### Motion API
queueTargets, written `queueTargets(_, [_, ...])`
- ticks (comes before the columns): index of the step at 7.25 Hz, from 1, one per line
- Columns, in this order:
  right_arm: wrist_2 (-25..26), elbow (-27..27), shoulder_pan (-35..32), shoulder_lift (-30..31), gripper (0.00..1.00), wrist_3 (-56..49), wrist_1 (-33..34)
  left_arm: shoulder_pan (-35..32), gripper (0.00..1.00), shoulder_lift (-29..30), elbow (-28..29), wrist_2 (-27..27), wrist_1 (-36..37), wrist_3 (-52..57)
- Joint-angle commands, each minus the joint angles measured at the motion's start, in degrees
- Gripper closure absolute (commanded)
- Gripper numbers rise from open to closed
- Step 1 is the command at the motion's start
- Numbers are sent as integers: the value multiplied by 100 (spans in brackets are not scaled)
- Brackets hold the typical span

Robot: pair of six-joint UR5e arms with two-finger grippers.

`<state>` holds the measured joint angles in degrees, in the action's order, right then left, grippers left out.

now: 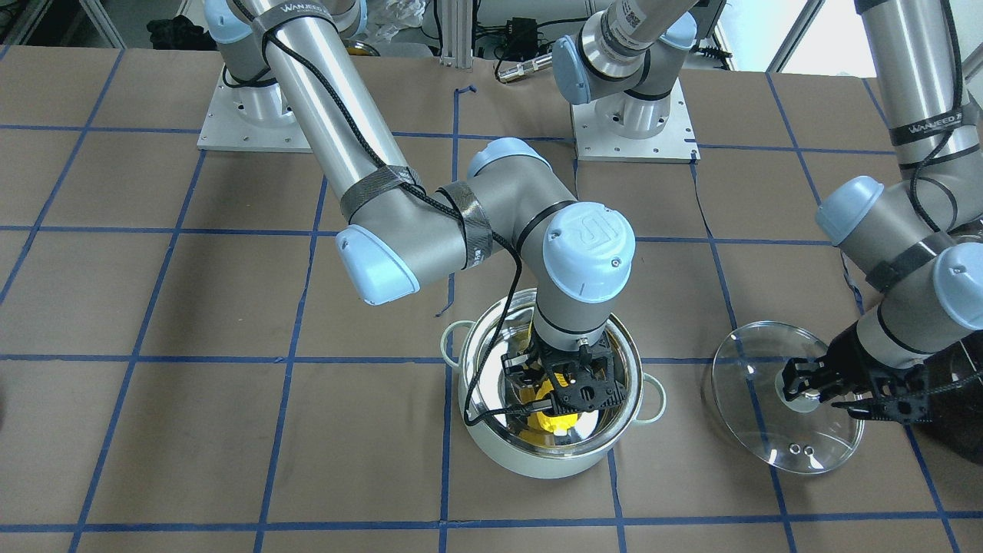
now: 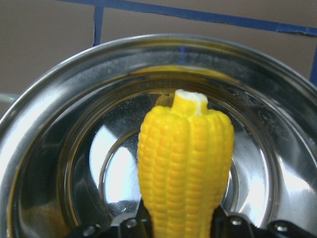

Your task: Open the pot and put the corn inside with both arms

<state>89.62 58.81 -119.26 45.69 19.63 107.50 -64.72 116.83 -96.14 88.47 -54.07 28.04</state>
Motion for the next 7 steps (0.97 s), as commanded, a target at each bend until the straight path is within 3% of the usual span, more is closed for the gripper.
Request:
queueTargets(1, [-15,42,-1,-17,5,-12,26,-14,100,50,8,-58,-7,-78])
queueTargets(2, [-15,60,-1,10,0,154,26,-14,100,59,8,-58,-7,-88])
queueTargets(5, [-32,191,8,272,0,174,8,-442,100,25,43,38,11,-806])
queueTargets(7, [38,332,78,737,0,234,-192,-525,100,15,52,56,-7,-574])
